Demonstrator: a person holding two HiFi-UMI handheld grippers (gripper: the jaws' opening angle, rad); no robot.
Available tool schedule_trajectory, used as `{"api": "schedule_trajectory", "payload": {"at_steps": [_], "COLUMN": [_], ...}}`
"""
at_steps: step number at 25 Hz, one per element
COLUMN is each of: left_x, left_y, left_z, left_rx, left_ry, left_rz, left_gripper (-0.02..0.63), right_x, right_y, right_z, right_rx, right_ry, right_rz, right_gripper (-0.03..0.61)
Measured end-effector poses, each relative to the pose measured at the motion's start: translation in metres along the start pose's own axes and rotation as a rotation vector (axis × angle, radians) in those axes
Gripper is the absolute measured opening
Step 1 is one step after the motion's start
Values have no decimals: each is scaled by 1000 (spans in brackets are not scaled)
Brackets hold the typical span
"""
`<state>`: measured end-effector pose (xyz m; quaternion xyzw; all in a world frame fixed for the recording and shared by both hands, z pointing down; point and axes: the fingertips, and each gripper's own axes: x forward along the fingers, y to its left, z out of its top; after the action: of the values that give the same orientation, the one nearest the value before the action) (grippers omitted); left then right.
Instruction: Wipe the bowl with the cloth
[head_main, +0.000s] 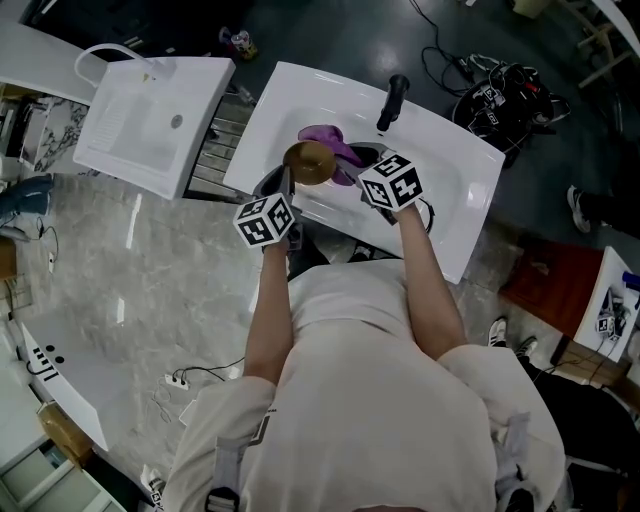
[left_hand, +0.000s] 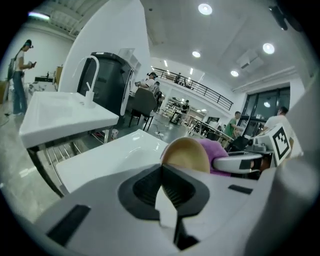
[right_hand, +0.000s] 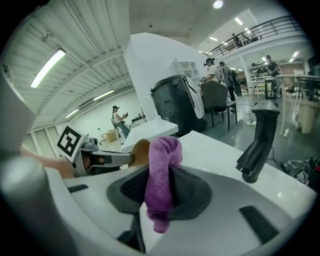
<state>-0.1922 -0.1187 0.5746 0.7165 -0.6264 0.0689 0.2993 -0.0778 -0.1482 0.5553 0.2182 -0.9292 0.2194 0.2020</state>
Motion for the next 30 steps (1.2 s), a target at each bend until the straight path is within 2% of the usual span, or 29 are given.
{"api": "schedule_trajectory", "payload": {"at_steps": [3, 7, 9, 12, 15, 18, 21, 24, 26, 28, 30], "left_x": [0, -1, -1, 0, 1, 3, 6, 9, 9, 5, 0], "left_y": [5, 6, 5, 4, 0, -5, -13, -26, -42, -64, -73], "left_z": [4, 14, 16, 19, 24, 26, 27, 27, 28, 35, 40], "left_rx": [-107, -204, -290, -374, -493, -549, -625, -653, -680, -754, -813], "left_ry": [-27, -72, -101, -122, -150, -150, -146, -114, -94, -98, -94], "left_rz": [-13, -32, -51, -66, -115, -158, -238, -336, -439, -581, -671], "left_gripper": [11, 11, 11, 9, 11, 11, 11, 11, 11, 11, 11], "right_x": [1, 3, 2, 2, 3, 7, 8, 10, 8, 6, 4], "right_y": [3, 7, 10, 15, 25, 35, 43, 51, 53, 55, 58], "right_z": [1, 3, 2, 4, -1, -7, -9, -16, -20, -18, -13], "right_rx": [11, 3, 37, 65, 37, -15, -41, -93, -126, -145, -155], "right_ry": [-10, -17, -33, -59, -39, -8, 3, 31, 31, -1, -42], "right_rz": [20, 41, 73, 117, 164, 196, 239, 270, 283, 300, 323], "right_gripper": [92, 92, 92, 92, 92, 92, 92, 92, 92, 92, 92]}}
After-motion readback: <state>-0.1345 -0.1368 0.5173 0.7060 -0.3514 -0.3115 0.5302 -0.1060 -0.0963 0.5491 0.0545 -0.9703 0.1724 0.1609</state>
